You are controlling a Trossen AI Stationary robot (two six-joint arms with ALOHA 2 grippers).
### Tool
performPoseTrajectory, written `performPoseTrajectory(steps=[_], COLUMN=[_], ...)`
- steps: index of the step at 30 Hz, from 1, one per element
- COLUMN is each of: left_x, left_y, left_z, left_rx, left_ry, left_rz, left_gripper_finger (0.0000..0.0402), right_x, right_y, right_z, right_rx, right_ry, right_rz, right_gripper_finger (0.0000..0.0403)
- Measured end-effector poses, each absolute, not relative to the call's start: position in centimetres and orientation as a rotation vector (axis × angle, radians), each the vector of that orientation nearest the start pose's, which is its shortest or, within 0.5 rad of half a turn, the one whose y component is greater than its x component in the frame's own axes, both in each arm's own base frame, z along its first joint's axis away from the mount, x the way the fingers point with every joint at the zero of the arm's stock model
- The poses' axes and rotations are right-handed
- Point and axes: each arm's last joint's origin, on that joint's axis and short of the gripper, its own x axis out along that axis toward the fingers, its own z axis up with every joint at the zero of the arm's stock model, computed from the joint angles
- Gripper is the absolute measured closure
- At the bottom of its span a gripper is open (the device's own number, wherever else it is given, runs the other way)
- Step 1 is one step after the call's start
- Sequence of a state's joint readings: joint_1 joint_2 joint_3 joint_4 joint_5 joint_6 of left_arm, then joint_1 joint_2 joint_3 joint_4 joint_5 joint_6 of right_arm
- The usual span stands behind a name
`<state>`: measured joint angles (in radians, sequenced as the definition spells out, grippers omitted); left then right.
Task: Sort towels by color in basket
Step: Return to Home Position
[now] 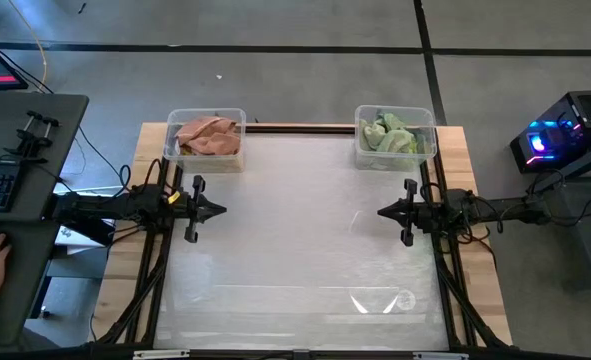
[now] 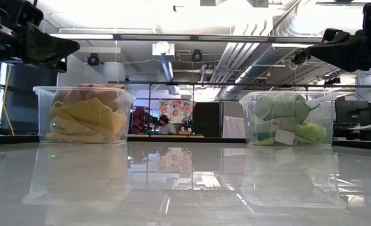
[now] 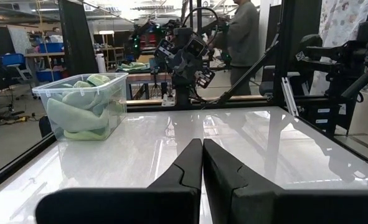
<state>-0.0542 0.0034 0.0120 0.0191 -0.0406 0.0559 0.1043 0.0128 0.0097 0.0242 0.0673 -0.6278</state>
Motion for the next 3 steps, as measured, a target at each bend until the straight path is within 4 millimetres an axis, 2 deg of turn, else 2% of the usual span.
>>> performPoseTrajectory(steps=[3], left_x=[9.7], left_y=[-0.41], left_z=[16.92], left_rx=[0.055], left_ry=[-0.028], left_rz=[-0.013], left_gripper_finger=[0.04], right_x=[9.75], right_y=[0.83], right_z=[16.81], right_rx=[-0.626], right_ry=[-0.032], right_rz=[0.029], right_gripper_finger=[0.0401])
